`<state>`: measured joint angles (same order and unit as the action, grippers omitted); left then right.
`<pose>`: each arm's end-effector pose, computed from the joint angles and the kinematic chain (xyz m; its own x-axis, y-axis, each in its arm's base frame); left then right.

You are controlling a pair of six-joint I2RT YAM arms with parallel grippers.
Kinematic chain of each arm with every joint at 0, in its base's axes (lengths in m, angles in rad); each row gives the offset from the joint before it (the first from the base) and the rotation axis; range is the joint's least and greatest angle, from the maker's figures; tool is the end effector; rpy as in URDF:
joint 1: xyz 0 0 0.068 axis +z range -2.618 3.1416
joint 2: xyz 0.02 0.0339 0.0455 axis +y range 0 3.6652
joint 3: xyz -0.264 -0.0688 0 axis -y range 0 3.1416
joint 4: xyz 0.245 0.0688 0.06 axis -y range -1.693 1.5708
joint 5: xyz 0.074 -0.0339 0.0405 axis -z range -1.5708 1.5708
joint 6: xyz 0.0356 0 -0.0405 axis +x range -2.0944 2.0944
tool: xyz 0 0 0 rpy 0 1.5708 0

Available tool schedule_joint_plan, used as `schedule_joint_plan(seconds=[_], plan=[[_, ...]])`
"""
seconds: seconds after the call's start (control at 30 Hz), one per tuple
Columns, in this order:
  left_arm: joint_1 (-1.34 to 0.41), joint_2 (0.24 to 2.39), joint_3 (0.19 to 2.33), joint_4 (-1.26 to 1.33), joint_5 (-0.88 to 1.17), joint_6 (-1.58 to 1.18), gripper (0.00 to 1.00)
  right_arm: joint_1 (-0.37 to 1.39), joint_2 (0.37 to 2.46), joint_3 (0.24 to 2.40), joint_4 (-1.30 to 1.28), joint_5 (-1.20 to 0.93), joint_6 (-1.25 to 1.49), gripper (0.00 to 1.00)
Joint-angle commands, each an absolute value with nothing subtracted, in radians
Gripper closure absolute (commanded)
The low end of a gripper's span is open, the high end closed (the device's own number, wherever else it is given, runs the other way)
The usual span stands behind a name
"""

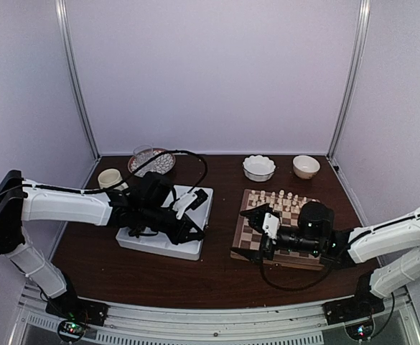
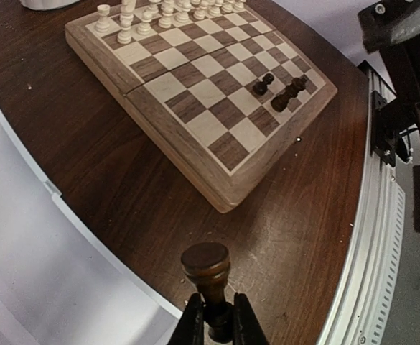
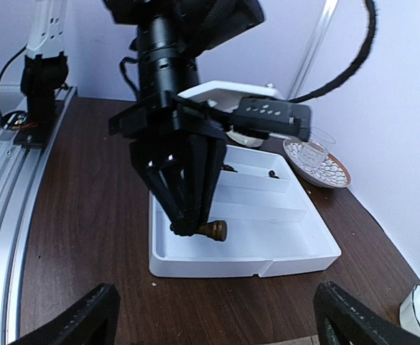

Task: Set up the chess pieces on the board
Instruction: Pass from the left arm to the right

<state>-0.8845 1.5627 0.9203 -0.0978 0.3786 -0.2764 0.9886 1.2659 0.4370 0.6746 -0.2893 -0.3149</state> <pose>0.1983 -0.2629 0.2065 -0.6545 0.3989 -0.6423 0.7413 0.5057 -0.4413 0.1330 0.2205 0.2086 0.2156 -0.2124 -0.9531 -0.9347 0.2375 -0.2644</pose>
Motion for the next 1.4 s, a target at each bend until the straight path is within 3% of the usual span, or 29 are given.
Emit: schedule_joint_plan(seconds=[0.0,0.27,0.6,1.17,1.37], plan=[[-0.906,1.567,0.958,-0.069,0.459,-0.24,1.0,1.004,1.278,0.426,0.769,-0.42,-0.487,0.01],[-0.909,1.619,0.998,-0.1,0.527,-0.236,1.0,1.122,1.301,0.511,0.531,-0.165,-0.701,0.01],[-0.911,1.674,1.043,-0.137,0.584,-0.233,0.99,1.208,1.403,0.635,0.339,0.038,-0.794,0.35],[-0.92,1.737,1.104,-0.196,0.652,-0.244,0.99,1.263,1.613,0.732,0.348,0.322,-0.861,0.41],[-0.922,1.738,1.112,-0.212,0.664,-0.238,0.99,1.285,1.663,0.754,0.357,0.363,-0.888,0.63]])
